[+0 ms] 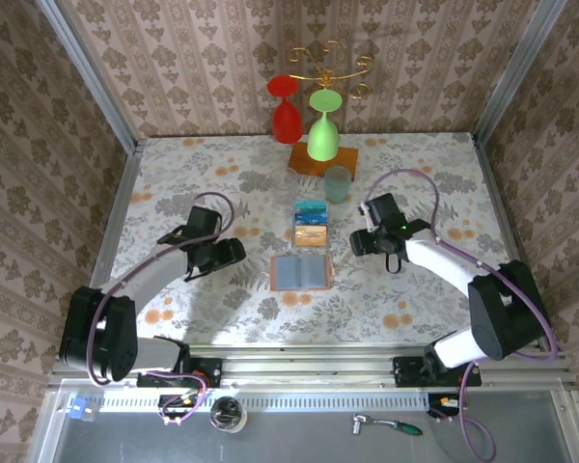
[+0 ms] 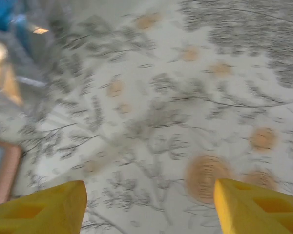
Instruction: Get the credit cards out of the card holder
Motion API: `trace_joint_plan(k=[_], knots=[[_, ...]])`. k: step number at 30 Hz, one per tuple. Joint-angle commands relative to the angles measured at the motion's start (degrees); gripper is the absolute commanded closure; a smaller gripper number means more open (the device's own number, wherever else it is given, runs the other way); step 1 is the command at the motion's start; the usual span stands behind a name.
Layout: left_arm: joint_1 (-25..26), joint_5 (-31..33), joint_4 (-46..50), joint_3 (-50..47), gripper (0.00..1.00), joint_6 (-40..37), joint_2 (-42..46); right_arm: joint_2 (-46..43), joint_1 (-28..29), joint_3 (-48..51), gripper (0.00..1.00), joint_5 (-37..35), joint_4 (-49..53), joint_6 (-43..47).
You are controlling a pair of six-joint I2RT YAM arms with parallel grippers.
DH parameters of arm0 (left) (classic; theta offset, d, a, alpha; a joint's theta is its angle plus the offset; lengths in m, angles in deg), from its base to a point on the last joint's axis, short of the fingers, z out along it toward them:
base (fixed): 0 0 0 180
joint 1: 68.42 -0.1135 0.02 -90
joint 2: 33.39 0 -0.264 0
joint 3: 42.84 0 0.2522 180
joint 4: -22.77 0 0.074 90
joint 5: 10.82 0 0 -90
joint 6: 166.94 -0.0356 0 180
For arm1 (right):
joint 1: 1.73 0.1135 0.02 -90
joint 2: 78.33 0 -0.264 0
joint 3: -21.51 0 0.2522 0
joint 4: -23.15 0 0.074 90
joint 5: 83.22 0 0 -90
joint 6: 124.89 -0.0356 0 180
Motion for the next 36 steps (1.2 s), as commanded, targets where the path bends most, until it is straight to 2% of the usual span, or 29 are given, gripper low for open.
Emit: trace_joint_plan(k=[1, 3, 7, 11, 16, 22, 26, 30, 33, 36], knots=[[-3.0, 7.5, 4.5, 2.6, 0.01, -5.8, 2.6, -2.5, -3.2, 1.7, 0.13, -4.2, -3.9, -1.2], [-4.9, 10.7, 5.5, 3.6, 0.0, -7.9, 3.4, -5.0, -5.7, 2.5, 0.0, -4.8, -5.6, -0.9], [-6.8, 19.3, 5.0, 4.9, 0.0, -12.2, 3.8, -5.0, -10.2, 3.4, 0.0, -6.0, -9.8, -0.4], [-8.0, 27.1, -1.0, 3.1, 0.0, -16.7, 4.3, -3.3, -13.5, 4.8, 0.0, -6.9, -17.7, 1.2], [-10.2, 29.5, -10.5, -0.3, 0.0, -20.3, 3.6, 1.1, -14.9, 6.6, 0.0, -10.1, -28.3, 3.6], [-10.5, 34.7, -27.2, -6.2, 0.0, -31.6, 1.5, 3.2, -15.3, 10.0, 0.0, -10.8, -39.4, 5.4], [-10.9, 34.4, -44.3, -12.7, 0.0, -37.4, 0.2, 3.9, -15.8, 14.8, 0.0, -9.7, -48.3, 5.9], [-12.5, 29.4, -57.1, -18.0, 0.0, -38.4, -0.9, 3.1, -16.2, 20.2, 0.0, -6.8, -57.2, 6.4], [-13.6, 24.3, -61.9, -19.3, 0.0, -38.9, -1.5, 2.8, -17.1, 22.5, 0.0, -4.5, -60.9, 6.3], [-14.0, 22.1, -65.8, -20.0, 0.0, -39.5, -2.6, 4.1, -18.4, 24.7, 0.0, -0.7, -65.5, 6.0]])
